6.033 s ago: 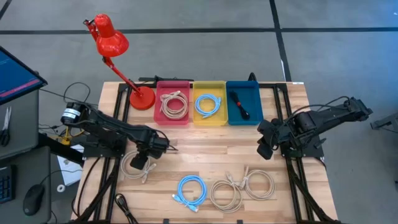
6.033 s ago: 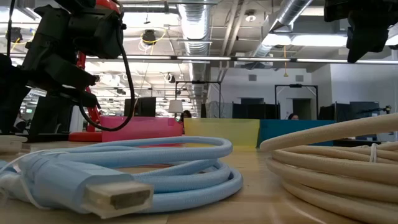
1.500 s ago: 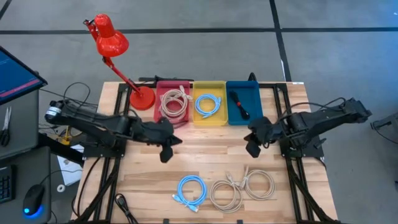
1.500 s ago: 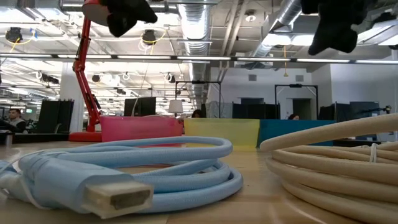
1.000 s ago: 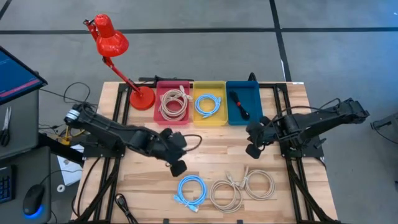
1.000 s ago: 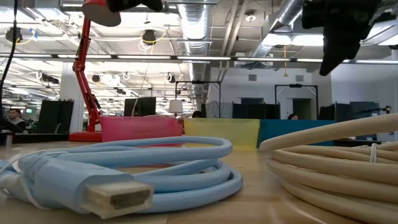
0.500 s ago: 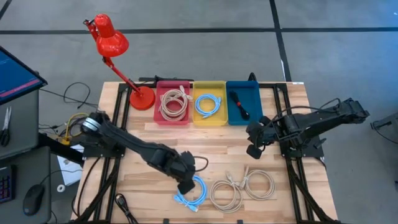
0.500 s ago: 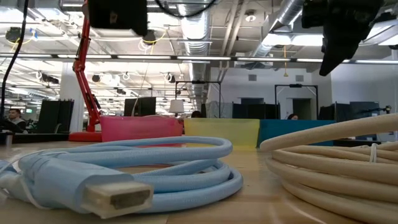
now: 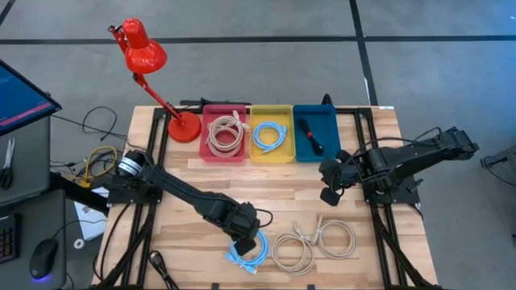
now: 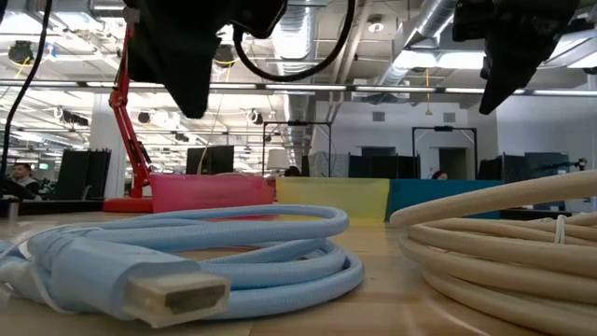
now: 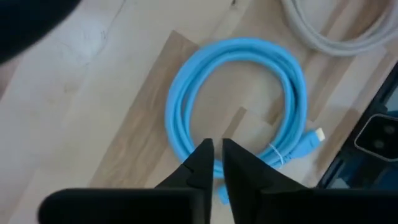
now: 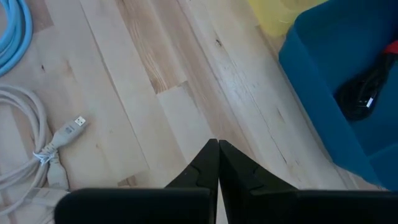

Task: Pick & Place USB Port
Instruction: Put the bottom blue charger cable into the yellow bin

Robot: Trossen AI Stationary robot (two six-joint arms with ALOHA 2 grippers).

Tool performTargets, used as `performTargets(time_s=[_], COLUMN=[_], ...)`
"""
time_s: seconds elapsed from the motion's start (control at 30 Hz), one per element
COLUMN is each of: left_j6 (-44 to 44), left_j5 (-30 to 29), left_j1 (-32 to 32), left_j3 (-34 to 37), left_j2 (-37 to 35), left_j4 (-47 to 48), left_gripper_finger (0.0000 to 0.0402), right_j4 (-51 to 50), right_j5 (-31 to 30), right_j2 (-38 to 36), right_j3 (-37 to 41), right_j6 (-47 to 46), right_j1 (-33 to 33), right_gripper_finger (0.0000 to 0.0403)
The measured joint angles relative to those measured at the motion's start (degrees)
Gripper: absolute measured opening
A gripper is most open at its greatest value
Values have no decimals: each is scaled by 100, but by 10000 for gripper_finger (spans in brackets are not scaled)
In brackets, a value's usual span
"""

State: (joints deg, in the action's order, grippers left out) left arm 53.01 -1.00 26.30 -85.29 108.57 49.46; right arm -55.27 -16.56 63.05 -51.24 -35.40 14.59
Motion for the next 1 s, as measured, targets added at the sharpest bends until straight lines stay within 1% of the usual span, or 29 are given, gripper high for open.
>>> performTargets(time_s=[0.13,0.3,0.47,0.63,0.9,1.0], left_j6=[124,289,358,599,601,601], left_j5=[-64,-65,-67,-64,16,16], left_j1=[-6,-6,-6,-2,7,5], left_j3=[160,465,774,1136,1551,1709], left_j2=[0,0,0,0,-2,-2], left_j4=[-46,-442,-715,-942,-1850,-1883], left_gripper_finger=[76,125,157,165,161,161], right_j4=[0,1,3,5,7,7], right_j5=[0,0,0,0,-2,-2], right_j2=[0,0,0,0,0,0], right_j3=[0,0,0,0,0,0], right_j6=[0,0,-2,-3,-5,-7], right_j1=[0,0,0,0,0,0], right_gripper_finger=[1,1,1,1,1,1])
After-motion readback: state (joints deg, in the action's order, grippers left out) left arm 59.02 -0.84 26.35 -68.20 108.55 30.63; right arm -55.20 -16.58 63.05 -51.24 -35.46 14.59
